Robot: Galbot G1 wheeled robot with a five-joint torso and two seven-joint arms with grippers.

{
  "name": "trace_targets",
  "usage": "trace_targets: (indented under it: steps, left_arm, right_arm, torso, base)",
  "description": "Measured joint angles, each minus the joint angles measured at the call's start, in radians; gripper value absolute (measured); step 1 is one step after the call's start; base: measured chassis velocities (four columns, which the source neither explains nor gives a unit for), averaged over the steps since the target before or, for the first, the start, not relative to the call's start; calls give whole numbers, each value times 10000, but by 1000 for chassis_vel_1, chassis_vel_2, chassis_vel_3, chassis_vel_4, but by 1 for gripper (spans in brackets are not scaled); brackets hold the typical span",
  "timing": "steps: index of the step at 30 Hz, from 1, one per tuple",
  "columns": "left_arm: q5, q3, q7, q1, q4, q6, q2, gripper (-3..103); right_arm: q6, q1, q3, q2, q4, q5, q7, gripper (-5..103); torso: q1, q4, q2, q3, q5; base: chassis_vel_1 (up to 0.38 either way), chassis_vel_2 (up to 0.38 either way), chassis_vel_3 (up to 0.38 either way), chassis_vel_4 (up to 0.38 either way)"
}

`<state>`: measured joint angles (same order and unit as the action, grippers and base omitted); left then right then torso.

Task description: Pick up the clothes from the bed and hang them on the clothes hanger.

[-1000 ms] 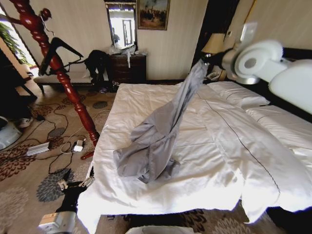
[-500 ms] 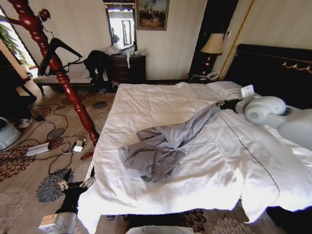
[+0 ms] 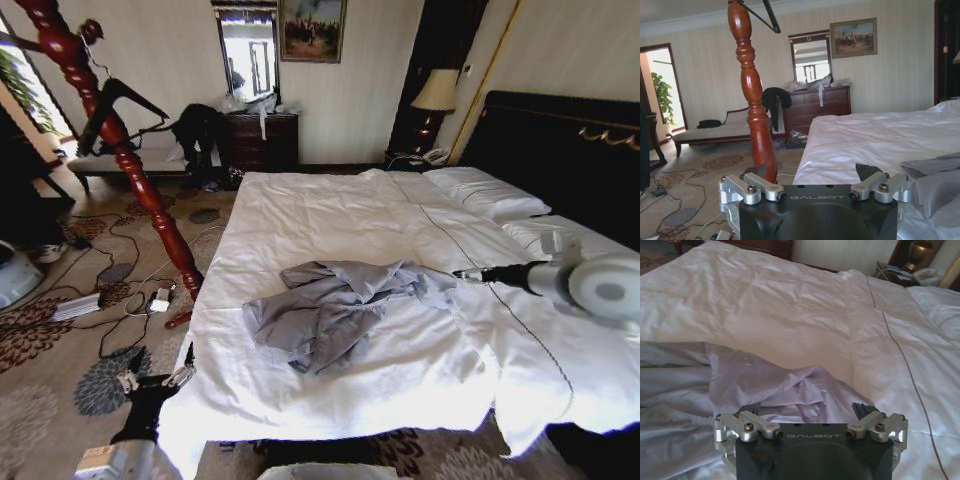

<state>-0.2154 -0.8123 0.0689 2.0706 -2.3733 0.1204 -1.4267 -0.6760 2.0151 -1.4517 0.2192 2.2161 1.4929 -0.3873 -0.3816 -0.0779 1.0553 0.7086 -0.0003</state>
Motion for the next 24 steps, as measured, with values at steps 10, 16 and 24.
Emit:
trace_targets:
  steps: [10, 16, 24]
  left_arm:
    - [5, -172, -45, 319, -7, 158, -198, 100]
    - [142, -131, -61, 339, 15, 174, -336, 100]
    - [245, -139, -29, 288, 178, 112, -393, 100]
  right_arm:
    - [1028, -3800, 5710, 1860, -136, -2437, 893, 100]
    - [1030, -6827, 8992, 3235, -858, -2528, 563, 100]
    - [1129, -9152, 11747, 4896, -1970, -3346, 734, 100]
  torso:
    - [-1, -5, 0, 1, 4]
    - [-2, 1, -1, 3, 2]
    - [-3, 1, -2, 3, 1]
  base:
    - [0, 0, 0, 0]
    - [0, 0, 0, 0]
    - [0, 0, 0, 0]
